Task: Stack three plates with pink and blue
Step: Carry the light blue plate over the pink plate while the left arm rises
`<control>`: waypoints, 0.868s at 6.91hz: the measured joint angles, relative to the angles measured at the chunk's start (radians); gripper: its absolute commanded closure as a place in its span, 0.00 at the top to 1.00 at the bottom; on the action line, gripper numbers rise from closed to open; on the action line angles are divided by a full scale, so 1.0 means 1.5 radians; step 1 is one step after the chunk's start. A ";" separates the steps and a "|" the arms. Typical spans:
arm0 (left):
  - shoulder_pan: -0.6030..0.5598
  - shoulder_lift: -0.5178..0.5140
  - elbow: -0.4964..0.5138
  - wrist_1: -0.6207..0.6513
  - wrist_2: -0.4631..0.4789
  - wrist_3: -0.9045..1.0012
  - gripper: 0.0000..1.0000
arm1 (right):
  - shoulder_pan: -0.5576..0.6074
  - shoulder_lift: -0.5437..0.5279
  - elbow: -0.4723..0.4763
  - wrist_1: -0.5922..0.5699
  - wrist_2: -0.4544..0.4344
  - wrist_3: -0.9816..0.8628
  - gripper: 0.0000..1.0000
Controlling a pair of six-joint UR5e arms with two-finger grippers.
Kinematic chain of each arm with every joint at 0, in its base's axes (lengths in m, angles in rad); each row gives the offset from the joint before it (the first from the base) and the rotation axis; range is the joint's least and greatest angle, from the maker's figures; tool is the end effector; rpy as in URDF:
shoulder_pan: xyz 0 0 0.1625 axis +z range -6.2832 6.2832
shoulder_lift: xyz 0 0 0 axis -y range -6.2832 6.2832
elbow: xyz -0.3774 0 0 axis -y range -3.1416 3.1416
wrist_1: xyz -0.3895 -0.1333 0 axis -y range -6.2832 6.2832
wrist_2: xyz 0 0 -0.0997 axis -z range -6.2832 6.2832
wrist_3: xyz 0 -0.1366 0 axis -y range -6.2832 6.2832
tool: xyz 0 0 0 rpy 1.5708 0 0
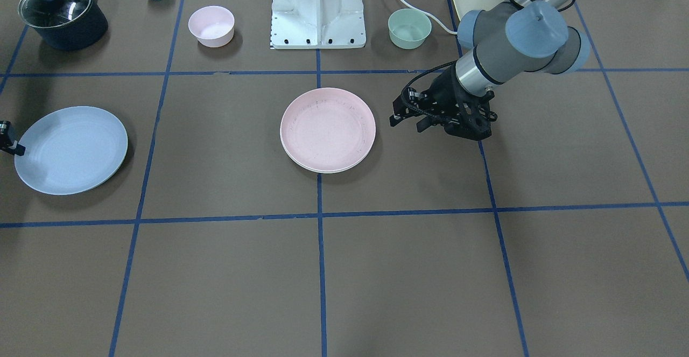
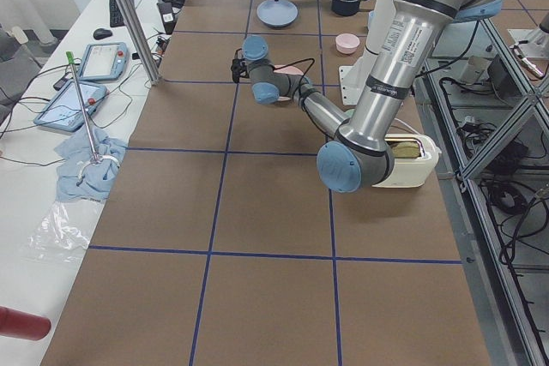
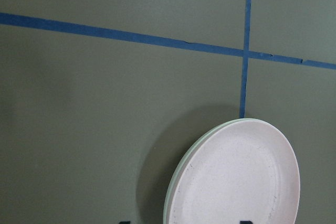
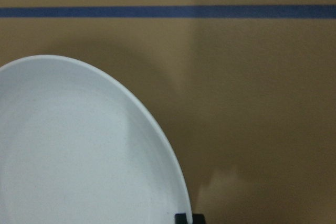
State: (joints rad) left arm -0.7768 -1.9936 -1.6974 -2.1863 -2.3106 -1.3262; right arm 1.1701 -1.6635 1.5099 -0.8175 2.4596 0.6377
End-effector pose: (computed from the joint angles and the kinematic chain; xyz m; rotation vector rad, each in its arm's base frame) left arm 0.4126 -0.4634 0.2515 -0.0272 1.2746 -0.0276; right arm -0.1625 -0.4534 0.6127 0.0580 -1.0220 -0.0504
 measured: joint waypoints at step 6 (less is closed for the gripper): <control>-0.059 0.079 -0.014 0.000 -0.004 0.131 0.74 | -0.229 0.246 0.108 -0.006 -0.108 0.538 0.00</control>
State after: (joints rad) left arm -0.8653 -1.8759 -1.7185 -2.1860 -2.3159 -1.1300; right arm 0.8264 -1.2950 1.6715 -0.8270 2.2980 1.4444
